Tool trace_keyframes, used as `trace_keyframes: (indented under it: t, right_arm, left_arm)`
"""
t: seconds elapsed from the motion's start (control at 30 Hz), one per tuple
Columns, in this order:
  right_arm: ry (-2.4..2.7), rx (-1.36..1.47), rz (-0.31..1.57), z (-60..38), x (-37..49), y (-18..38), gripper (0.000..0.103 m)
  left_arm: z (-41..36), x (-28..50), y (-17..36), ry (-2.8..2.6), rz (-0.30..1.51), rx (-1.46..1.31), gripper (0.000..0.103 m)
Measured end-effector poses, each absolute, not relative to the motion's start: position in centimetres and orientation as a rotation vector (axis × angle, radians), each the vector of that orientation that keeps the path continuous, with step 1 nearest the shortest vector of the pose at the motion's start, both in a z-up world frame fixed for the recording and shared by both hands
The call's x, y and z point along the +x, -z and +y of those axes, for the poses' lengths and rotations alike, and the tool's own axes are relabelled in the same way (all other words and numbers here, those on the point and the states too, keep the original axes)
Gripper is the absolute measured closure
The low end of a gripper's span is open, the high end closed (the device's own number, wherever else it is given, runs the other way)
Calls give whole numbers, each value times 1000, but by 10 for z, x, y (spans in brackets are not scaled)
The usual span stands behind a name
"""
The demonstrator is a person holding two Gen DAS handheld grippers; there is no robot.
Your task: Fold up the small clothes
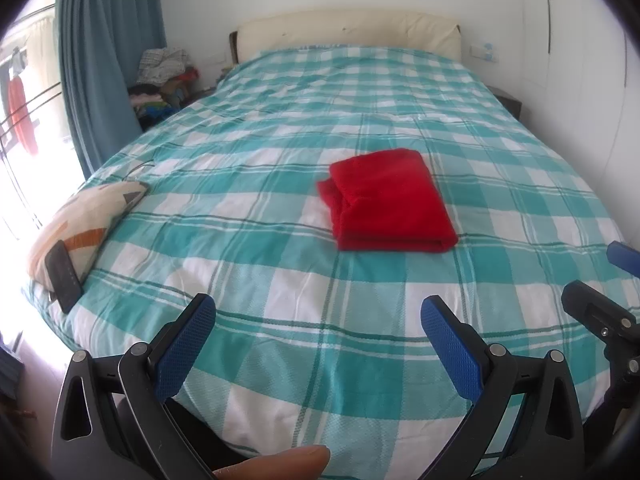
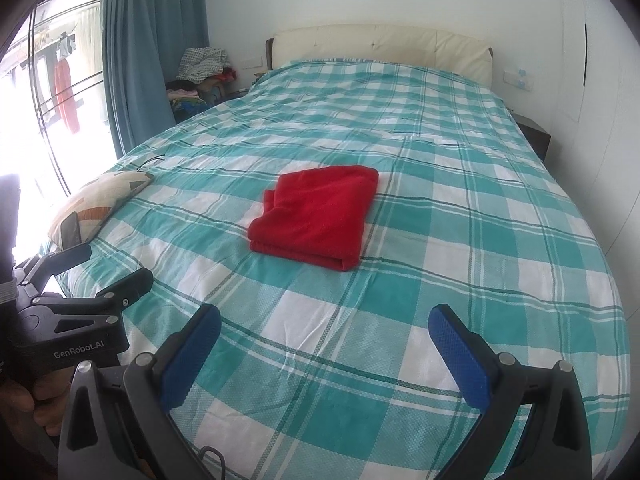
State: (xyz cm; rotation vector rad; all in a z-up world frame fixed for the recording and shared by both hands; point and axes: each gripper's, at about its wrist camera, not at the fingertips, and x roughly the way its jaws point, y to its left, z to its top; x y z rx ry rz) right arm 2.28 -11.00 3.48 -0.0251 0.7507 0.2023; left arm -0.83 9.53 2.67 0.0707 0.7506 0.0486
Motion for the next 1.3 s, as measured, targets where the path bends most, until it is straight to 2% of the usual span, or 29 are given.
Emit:
trace_keyframes:
  t: [1.3]
  right_arm:
    - [-117,-94,744,-98,42,-50,1]
  left_arm:
    - [88,7,-41,-63,749,49,0]
